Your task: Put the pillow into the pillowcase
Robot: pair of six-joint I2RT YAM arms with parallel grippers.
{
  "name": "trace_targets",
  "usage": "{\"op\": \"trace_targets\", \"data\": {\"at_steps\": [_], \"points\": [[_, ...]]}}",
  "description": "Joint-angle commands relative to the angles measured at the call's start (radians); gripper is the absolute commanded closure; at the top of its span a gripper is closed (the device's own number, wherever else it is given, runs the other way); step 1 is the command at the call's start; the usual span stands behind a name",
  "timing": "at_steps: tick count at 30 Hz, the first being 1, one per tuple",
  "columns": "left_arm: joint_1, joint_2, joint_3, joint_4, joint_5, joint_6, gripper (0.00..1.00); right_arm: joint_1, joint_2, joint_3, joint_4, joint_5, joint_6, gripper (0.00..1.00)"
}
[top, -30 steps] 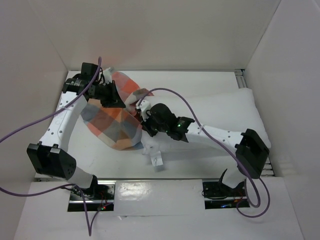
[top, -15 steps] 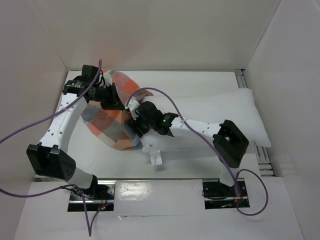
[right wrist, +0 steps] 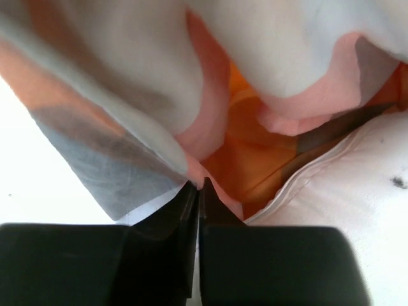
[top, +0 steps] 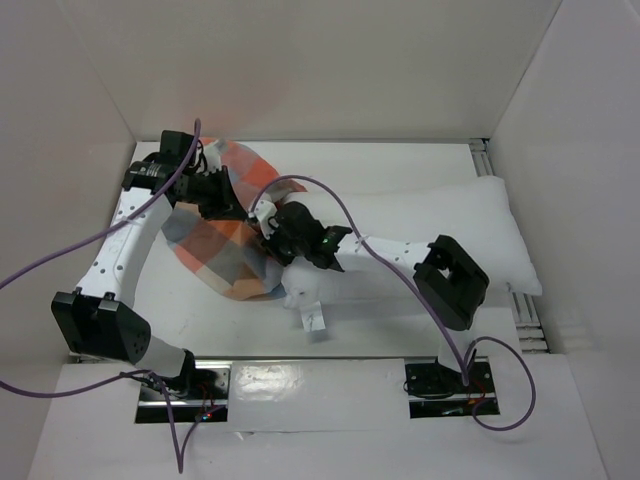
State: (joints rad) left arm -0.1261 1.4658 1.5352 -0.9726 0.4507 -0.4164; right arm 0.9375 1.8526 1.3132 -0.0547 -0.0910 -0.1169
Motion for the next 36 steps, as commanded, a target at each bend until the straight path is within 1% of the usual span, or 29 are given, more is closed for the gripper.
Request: {"op": "trace_targets", "data": {"at_steps": [1, 2, 5, 9, 15, 21, 25, 29, 36], "points": [[0.005, -0.025, 0.011, -0.002, 0.017, 0.021, 1.0, -0.003, -0.055, -0.048, 0.098, -0.013, 0.029, 0.96], [0.005, -0.025, 0.011, -0.002, 0.017, 0.021, 1.0, -0.003, -0.064, -0.048, 0.089, -0.004, 0.029, 1.0], [0.014, -0.025, 0.011, -0.002, 0.005, 0.021, 1.0, -0.003, -0.096, -0.048, 0.067, -0.004, 0.029, 1.0], [0.023, -0.025, 0.011, -0.002, -0.007, 0.021, 1.0, -0.003, -0.173, -0.109, 0.067, 0.007, 0.052, 1.0], [0.034, -0.025, 0.002, -0.002, -0.009, 0.002, 1.0, 0.006, -0.263, -0.146, 0.046, -0.004, 0.094, 1.0], [0.034, -0.025, 0.011, -0.002, -0.02, 0.002, 1.0, 0.086, -0.316, -0.146, -0.011, -0.013, 0.112, 1.0], [0.034, -0.025, 0.002, -0.002, -0.02, 0.002, 1.0, 0.182, -0.336, -0.164, -0.033, -0.004, 0.147, 1.0], [0.034, -0.025, -0.009, -0.002, -0.02, 0.002, 1.0, 0.263, -0.359, -0.201, -0.06, 0.037, 0.196, 1.0], [0.034, -0.025, -0.02, 0.008, -0.02, 0.002, 1.0, 0.343, -0.411, -0.276, -0.091, 0.122, 0.287, 1.0]]}}
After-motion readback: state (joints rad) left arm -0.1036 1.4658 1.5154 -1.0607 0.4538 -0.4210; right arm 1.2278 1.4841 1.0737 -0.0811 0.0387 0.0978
